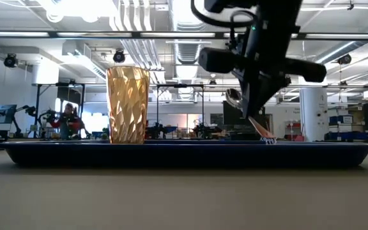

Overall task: Pick and place plate/cup/fork/spoon on tray
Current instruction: Put the spoon beside the fork on the blue tray

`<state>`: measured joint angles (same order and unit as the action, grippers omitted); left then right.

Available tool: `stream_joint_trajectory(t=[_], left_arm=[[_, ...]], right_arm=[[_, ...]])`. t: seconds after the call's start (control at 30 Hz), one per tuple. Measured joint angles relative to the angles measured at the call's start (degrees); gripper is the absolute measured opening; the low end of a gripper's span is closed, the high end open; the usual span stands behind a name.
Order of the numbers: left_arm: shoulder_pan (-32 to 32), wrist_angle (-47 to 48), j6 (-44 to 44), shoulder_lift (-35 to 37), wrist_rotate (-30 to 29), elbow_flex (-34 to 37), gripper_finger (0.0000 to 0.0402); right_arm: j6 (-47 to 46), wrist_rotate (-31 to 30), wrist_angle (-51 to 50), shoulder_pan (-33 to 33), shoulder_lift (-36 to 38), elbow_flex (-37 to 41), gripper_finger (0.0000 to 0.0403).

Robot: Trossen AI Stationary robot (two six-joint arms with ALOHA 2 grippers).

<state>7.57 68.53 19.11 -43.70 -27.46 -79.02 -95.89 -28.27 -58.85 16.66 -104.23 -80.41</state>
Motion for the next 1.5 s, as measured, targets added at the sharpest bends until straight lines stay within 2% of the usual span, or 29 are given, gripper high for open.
stream_joint_trajectory(t=[0.13, 0.3, 1.5], left_arm=[[0.00, -0.02, 0.00, -0.01, 0.01, 0.00, 0.0093], [0.01, -0.03, 0.00, -0.02, 0.04, 0.00, 0.0093], [0.02, -0.06, 0.00, 0.02, 0.09, 0.00, 0.0093]], right_arm=[[-2.15, 0.17, 4.81, -0.43, 1.65, 5.62, 0.0008], [-5.21, 0.26, 5.74, -0.48, 2.32, 8.95, 0.0008], [-9.67, 5.29, 15.06, 0.33, 1.57, 14.05, 0.0008]])
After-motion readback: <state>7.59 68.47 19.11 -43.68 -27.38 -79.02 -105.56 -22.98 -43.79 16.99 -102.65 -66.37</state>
